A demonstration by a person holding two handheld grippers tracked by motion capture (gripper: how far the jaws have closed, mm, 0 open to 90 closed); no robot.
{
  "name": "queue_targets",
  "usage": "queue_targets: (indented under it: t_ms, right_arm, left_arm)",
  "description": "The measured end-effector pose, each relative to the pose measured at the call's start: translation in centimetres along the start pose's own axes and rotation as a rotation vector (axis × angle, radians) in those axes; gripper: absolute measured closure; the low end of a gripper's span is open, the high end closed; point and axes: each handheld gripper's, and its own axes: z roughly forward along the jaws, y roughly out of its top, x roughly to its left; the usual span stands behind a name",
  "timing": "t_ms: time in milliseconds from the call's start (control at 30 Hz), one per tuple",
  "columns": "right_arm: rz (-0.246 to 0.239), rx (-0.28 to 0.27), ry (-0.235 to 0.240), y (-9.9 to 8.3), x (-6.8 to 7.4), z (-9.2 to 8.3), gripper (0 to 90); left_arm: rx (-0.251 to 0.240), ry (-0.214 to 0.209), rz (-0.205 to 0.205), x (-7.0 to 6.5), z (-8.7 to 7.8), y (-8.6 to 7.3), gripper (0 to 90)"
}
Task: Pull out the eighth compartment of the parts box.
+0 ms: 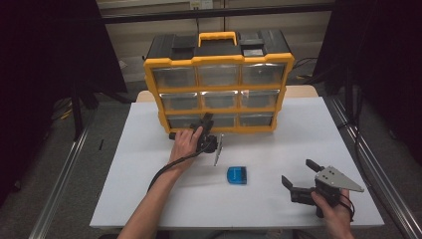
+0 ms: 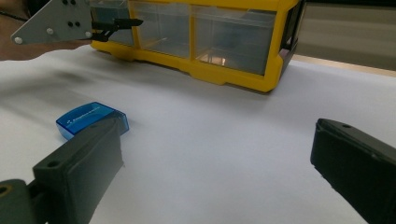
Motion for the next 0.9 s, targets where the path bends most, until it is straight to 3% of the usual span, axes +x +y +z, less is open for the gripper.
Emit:
queue_targets:
  t_ms: [33, 67, 100, 267, 300, 400, 433, 467, 567, 600, 667, 700, 800, 833, 900]
  right_arm:
    - [0.0, 0.0, -0.001, 0.0, 0.0, 0.0, 2.0]
    - [0.0, 0.0, -0.001, 0.0, 0.0, 0.0, 2.0]
    - [-0.001, 0.0, -0.002, -0.01, 0.01, -0.02, 2.0]
    - [-0.004, 0.001, -0.001, -0.03, 0.0, -0.06, 2.0]
    - [-0.004, 0.001, 0.0, -0.04, 0.0, -0.07, 2.0]
    - [-0.002, 0.003, 0.001, -0.05, 0.02, -0.13, 2.0]
    - [-0.003, 0.003, 0.0, -0.05, 0.02, -0.13, 2.0]
    - [-0.003, 0.003, 0.0, -0.05, 0.02, -0.13, 2.0]
    - [-0.002, 0.003, -0.003, -0.05, 0.02, -0.15, 2.0]
    - [-0.002, 0.003, -0.003, -0.06, 0.02, -0.17, 2.0]
    - [-0.002, 0.003, -0.004, -0.06, 0.01, -0.19, 2.0]
    - [-0.002, 0.003, -0.005, -0.07, 0.0, -0.19, 2.0]
    - [-0.001, 0.001, -0.007, -0.08, 0.0, -0.16, 2.0]
    - [-0.001, 0.001, -0.007, -0.08, 0.0, -0.16, 2.0]
    - [-0.002, 0.003, -0.004, -0.07, 0.0, -0.18, 2.0]
  left_arm:
    - [-0.009, 0.006, -0.02, -0.21, 0.13, -0.07, 66.2]
    - [-0.001, 0.018, 0.005, -0.05, 0.06, -0.01, 66.2]
    - [-0.006, 0.017, -0.015, -0.31, 0.12, -0.01, 68.1]
    - [0.009, 0.026, 0.009, -0.23, 0.09, 0.04, 70.4]
    - [-0.005, 0.025, -0.012, -0.35, 0.16, -0.05, 70.9]
    - [0.006, 0.044, 0.011, -0.08, 0.06, 0.05, 74.5]
    - [-0.009, 0.048, -0.005, -0.13, 0.19, 0.02, 75.2]
    - [0.015, 0.033, 0.003, 0.0, 0.04, 0.05, 75.2]
    - [-0.025, 0.032, -0.054, -0.29, 0.28, -0.23, 78.0]
    - [0.011, 0.03, -0.002, -0.03, 0.04, -0.05, 78.2]
    - [-0.03, 0.063, -0.013, -0.26, 0.34, -0.18, 78.5]
    - [0.008, 0.057, 0.004, -0.38, 0.15, 0.03, 78.8]
    - [-0.012, 0.082, -0.014, -0.69, 0.31, -0.05, 79.0]
    - [0.013, 0.076, 0.003, -0.71, 0.19, 0.1, 79.0]
    - [0.006, 0.09, -0.015, -0.73, 0.19, 0.05, 79.1]
